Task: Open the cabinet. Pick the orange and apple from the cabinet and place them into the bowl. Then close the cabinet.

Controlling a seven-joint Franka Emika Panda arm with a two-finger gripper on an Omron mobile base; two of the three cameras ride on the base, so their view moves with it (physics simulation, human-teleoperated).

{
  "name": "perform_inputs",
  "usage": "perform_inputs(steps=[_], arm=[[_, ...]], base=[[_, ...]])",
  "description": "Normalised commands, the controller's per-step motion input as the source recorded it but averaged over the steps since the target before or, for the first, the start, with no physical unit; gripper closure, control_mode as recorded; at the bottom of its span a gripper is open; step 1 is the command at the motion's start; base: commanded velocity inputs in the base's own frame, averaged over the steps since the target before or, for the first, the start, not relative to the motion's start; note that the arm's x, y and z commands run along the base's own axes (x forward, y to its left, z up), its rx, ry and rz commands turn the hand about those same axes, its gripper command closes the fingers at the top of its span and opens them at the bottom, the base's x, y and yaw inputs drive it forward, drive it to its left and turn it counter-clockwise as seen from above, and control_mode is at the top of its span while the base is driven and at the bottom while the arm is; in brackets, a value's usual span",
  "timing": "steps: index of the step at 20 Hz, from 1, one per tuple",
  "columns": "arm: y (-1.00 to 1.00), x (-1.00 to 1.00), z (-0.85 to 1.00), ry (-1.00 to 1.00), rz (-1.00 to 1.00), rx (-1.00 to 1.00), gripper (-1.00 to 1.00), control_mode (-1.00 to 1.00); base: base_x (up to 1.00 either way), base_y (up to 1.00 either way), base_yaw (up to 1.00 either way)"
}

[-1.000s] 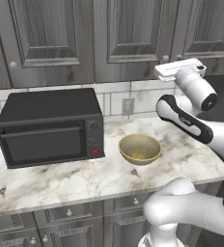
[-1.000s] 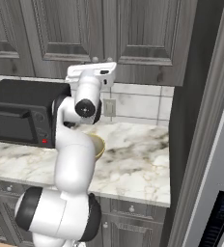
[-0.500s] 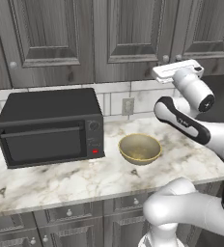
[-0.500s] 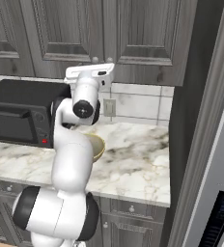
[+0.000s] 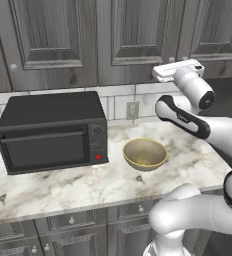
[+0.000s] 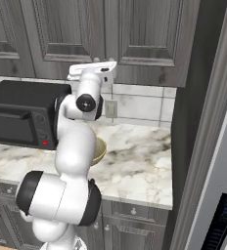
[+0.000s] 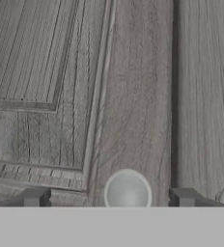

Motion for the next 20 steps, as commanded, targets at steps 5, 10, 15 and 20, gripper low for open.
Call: perform_inputs(steps=[5, 10, 15, 20], arm=[[-0.19, 0.57, -0.28, 0.00, -0.02, 0.00, -1.00, -1.00], [-0.15, 0.64, -0.07, 0.00, -0.02, 0.00, 1.00, -1.00], [0.00, 0.04, 0.00, 0.00, 0.00, 0.00, 1.00, -1.00], [0.00, -0.03, 0.00, 0.02, 0.00, 0.00, 1.00, -1.00]], base=[[0.00, 0.00, 0.00], [0.00, 0.00, 0.00], [0.00, 0.00, 0.00], [0.00, 0.00, 0.00]])
